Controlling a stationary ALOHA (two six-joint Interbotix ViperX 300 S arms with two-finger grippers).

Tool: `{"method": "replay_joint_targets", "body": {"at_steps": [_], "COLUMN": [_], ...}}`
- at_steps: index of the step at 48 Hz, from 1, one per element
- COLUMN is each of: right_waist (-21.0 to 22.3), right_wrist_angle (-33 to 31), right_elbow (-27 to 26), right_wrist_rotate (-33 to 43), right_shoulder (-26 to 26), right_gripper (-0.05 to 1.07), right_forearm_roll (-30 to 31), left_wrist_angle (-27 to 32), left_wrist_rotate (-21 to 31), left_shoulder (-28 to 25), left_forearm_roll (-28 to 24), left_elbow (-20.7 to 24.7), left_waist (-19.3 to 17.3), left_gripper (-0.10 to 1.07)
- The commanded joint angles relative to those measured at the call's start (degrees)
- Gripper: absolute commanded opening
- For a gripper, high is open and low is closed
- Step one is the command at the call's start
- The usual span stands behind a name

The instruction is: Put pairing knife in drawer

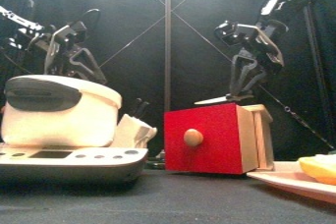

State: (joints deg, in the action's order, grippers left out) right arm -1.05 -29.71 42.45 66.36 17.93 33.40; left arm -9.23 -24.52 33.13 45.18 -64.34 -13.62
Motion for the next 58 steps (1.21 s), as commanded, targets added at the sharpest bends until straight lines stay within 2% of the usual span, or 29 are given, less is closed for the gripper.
{"method": "replay_joint_targets", "body": {"at_steps": [1, 11, 30, 43, 53, 58], "right_waist": [-1.0, -2.5, -3.5, -4.4, -5.4, -6.0], "right_wrist_angle": [4.3, 9.3, 9.5, 7.4, 3.1, 1.5], "right_elbow": [-1.8, -2.0, -1.6, -1.8, -2.4, -3.0], "right_wrist_rotate": [-0.3, -0.4, -0.3, -0.4, -0.4, -0.4], "right_shoulder": [-0.4, -3.9, -10.1, -9.1, -7.6, -6.9], "right_gripper": [0.62, 0.62, 0.63, 0.67, 0.81, 0.84], "right_forearm_roll": [1.3, 4.3, 11.1, 11.4, 11.7, 12.7], "left_wrist_angle": [-0.4, -0.4, -0.4, -0.3, -0.3, -0.3], "left_wrist_rotate": [-0.1, -0.1, -0.1, -0.1, -0.1, -0.1], "left_shoulder": [0.0, 0.1, 0.1, 0.1, 0.1, 0.1], "left_forearm_roll": [0.0, 0.0, 0.0, -0.1, 0.0, 0.0], "left_elbow": [0.7, 0.6, 0.4, 0.4, 0.4, 0.4], "left_waist": [-0.1, 0.0, 0.0, 0.0, 0.0, 0.0], "left_gripper": [0.84, 0.84, 0.84, 0.84, 0.84, 0.84]}}
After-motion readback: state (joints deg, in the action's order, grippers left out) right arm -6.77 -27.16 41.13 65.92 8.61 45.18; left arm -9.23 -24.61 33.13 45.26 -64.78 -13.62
